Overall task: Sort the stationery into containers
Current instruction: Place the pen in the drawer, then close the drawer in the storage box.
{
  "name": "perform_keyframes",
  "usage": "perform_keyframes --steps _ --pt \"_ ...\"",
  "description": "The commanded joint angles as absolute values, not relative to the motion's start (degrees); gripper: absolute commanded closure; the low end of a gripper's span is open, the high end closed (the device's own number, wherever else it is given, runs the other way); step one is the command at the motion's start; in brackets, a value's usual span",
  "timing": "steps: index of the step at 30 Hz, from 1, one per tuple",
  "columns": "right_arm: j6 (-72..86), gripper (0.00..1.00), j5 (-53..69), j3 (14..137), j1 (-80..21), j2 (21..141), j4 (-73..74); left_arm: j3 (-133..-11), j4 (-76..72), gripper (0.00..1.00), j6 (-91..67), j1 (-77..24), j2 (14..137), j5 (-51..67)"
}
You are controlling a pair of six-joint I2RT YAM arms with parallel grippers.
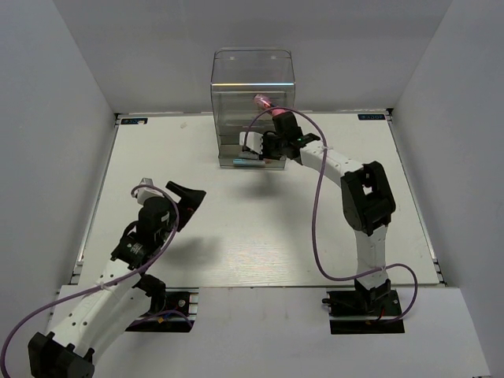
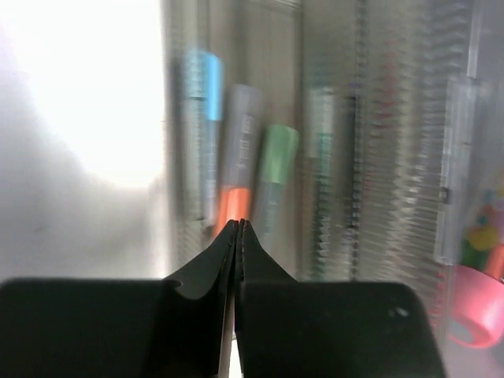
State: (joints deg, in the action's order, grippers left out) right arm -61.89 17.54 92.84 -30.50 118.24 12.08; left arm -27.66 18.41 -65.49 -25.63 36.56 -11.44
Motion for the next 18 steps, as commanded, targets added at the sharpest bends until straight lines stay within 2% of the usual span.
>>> perform_keyframes --steps 1,5,9,18 --pt "-62.9 1.00 27.9 95.7 -30.0 115.3 21.8 -27.5 16.4 0.01 -64.5 -25.8 36.8 -10.5" --pt "-68.7 1.00 34.4 101.0 -30.0 119.1 37.2 -27.5 16.4 0.01 -64.5 -25.8 37.4 -10.0" --pt "-70.6 1.00 36.4 108.9 -30.3 125.7 44.9 -27.5 16.4 0.01 -64.5 -25.8 37.4 -10.0" --pt "-63.9 1.00 27.8 110.6 -30.7 131.7 36.0 -27.5 17.1 0.01 -64.5 -25.8 37.4 -10.0"
